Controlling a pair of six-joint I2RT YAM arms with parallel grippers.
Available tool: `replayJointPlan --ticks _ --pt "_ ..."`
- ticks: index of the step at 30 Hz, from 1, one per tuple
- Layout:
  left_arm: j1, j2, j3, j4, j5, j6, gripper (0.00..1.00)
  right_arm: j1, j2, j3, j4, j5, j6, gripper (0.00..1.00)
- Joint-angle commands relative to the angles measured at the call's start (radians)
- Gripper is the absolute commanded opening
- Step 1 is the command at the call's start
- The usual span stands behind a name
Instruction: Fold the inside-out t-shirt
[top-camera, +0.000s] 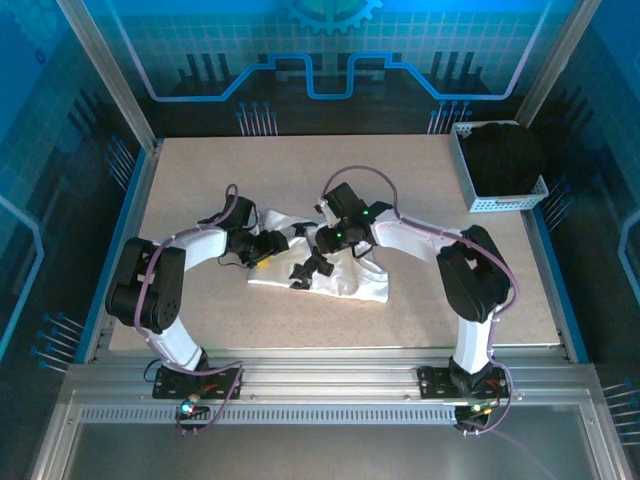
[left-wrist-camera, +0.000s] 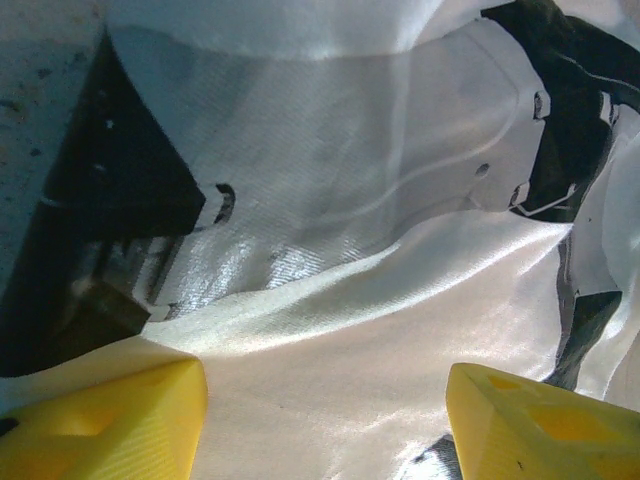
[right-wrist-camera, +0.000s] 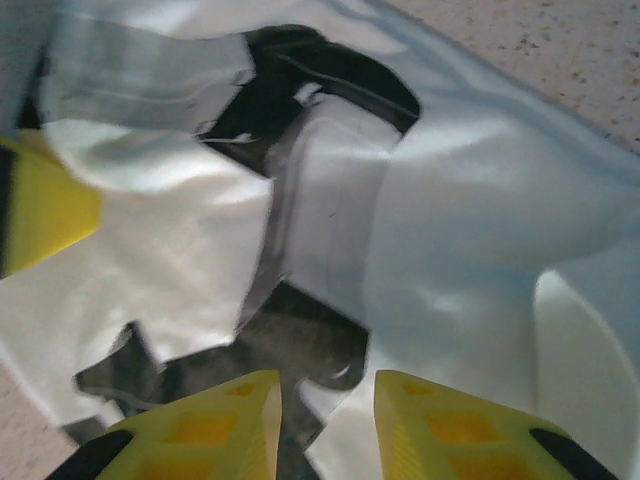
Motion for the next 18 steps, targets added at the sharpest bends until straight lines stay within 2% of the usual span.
replayJointPlan --ticks 1,3,6,10,14,18 --pt "-0.002 -0.021 0.018 -0.024 0.008 0.012 0.66 -0.093 0.047 0.060 -0.105 0.070 0.028 0.28" --pt "-0.006 -0.023 0.018 -0.024 0.010 0.012 0.66 -0.149 0.050 0.058 -0.155 0.145 0.051 0.26" --pt "-0.007 -0.034 0.015 -0.025 0.009 0.012 0.66 -0.228 0.003 0.008 -0.165 0.149 0.083 0.25" --pt "-0.009 -0.057 0.018 -0.026 0.007 0.003 0.66 -0.255 -0.108 -0.059 -0.160 0.168 0.068 0.26" --pt "-0.012 -0.098 0.039 -0.022 0.003 -0.003 0.66 -0.228 -0.235 -0.141 -0.149 0.118 0.054 0.30" --pt "-0.018 -0.119 0.062 0.041 -0.018 -0.013 0.66 -0.109 -0.328 -0.235 -0.075 -0.015 0.062 0.35"
